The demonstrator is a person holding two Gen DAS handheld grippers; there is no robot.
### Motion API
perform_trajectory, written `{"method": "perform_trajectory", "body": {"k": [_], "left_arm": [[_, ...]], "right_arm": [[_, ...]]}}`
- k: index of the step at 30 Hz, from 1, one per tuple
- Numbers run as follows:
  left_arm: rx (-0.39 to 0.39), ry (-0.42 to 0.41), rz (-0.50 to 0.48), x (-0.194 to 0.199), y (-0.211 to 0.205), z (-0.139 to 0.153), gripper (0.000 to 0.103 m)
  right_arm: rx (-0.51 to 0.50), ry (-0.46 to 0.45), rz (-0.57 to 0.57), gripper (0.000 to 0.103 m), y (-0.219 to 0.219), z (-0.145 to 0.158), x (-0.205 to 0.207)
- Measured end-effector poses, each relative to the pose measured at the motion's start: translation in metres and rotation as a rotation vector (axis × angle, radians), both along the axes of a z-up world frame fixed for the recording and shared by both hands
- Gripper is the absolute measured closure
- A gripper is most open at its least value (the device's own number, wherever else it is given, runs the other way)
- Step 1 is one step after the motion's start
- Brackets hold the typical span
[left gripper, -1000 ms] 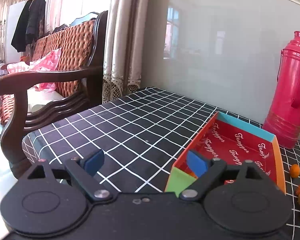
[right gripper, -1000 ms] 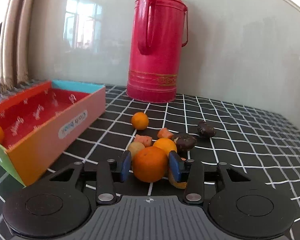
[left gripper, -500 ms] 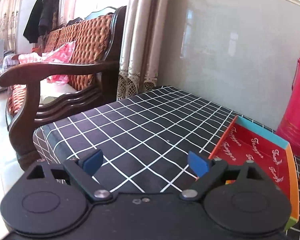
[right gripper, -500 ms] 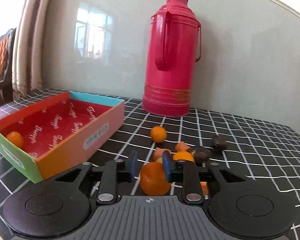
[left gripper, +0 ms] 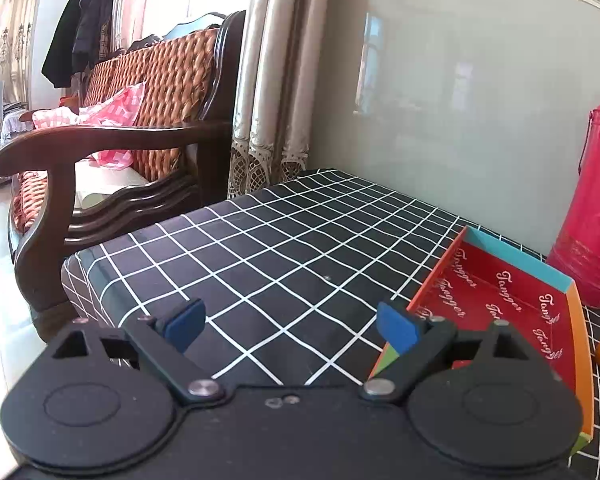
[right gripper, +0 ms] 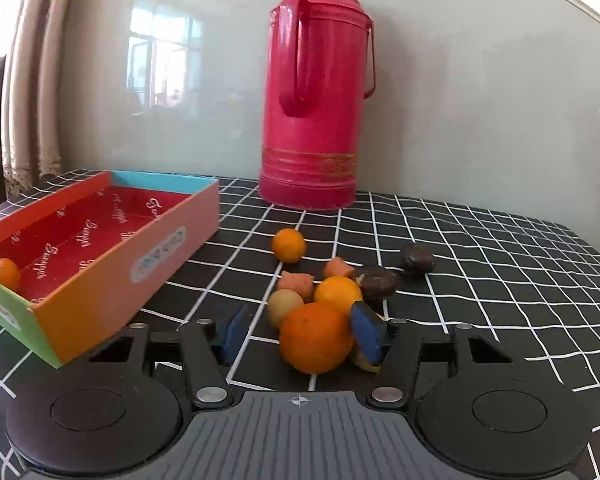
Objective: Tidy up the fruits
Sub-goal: 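Lift the orange with the right gripper and carry it toward the box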
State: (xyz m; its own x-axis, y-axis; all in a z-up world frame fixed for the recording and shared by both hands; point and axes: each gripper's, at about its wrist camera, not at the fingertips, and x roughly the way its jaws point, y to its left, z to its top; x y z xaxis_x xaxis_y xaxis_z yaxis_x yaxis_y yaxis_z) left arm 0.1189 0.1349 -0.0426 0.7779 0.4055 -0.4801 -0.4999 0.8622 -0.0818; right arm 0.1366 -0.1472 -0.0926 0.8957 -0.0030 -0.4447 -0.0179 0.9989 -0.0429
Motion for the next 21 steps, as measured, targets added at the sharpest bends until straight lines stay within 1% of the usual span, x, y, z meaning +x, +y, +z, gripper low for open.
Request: {"method": "perform_trajectory", "body": {"k": [2,4,6,10,12,14,16,20,21], "left_arm": [[0.002,-0.002,0.000,0.000,0.000,0.000,0.017],[0.003,-0.002,0.000,0.000,-0.001,0.000,0.016],[0.004,0.000,-0.001,-0.001,-0.001,0.000,0.016],[0.000,-0.001,0.003,0.000,-0.001,0.000,0.016],[0.000,-0.003,0.004,-0.001,-0.001,0.001,0.016],[0.002,-0.005,0.004,-0.002,-0.001,0.001,0.016],[0.004,-0.006,0.008,-0.002,0.000,0.001,0.016],[-0.001,-0.011,0.026,-0.004,0.005,0.002,0.015],[-0.001,-0.010,0.030,-0.004,0.007,0.001,0.015]], "right_arm": [[-0.037,0.000,0.002,0.046,0.005,-0.001,0.000],[-0.049,0.000,0.003,0.047,0.006,-0.003,-0.001],[-0.072,-0.008,-0.011,0.063,0.005,-0.003,-0.001],[-0.064,-0.008,0.001,0.063,0.001,-0.002,-0.003],[0.000,-0.014,0.018,0.064,-0.004,0.001,-0.006],[0.012,-0.045,0.035,0.064,-0.001,0.006,-0.011],[0.053,-0.080,0.061,0.064,0.001,0.014,-0.015],[0.199,-0.161,0.204,0.064,0.010,0.034,-0.024],[0.214,-0.179,0.242,0.064,0.016,0.038,-0.025]]}}
